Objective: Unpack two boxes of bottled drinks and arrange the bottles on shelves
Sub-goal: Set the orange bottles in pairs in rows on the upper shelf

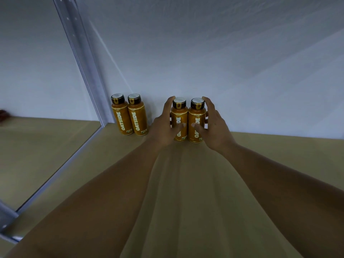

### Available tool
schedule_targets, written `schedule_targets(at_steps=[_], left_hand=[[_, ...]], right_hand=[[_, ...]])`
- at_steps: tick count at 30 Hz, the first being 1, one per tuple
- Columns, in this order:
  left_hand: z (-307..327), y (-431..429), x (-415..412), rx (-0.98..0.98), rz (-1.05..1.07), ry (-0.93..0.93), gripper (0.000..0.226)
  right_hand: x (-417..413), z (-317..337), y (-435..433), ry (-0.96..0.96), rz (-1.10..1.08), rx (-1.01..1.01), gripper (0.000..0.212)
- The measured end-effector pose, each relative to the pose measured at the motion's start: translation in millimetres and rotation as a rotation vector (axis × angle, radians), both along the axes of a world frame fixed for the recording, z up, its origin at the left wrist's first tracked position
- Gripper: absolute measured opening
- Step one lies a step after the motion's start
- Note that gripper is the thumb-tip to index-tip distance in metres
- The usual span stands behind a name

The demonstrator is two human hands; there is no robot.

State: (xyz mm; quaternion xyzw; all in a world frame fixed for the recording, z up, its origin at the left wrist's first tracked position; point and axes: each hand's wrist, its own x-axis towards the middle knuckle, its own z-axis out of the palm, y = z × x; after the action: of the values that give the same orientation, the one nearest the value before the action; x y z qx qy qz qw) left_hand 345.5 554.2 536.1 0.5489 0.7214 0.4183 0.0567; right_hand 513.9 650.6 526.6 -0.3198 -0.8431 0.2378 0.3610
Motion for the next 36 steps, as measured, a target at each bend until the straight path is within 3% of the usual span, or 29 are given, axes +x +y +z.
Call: schedule_targets(at_steps=[22, 30, 36], left_hand=[[2, 13, -3, 0.001, 0.007, 0.001, 0.093], [-21, -11, -1, -0.098, 0.079, -0.189, 0.119], [-35, -43, 16, -0.145, 0.164, -0.231, 0.099]], right_hand=[[-6, 3, 7, 0.008, -0.021, -0.046, 0.085], [14, -19, -6, 0.001, -0.04, -0.358, 0.11], [23, -22, -29, -0.037, -0.108, -0.366, 0.104]])
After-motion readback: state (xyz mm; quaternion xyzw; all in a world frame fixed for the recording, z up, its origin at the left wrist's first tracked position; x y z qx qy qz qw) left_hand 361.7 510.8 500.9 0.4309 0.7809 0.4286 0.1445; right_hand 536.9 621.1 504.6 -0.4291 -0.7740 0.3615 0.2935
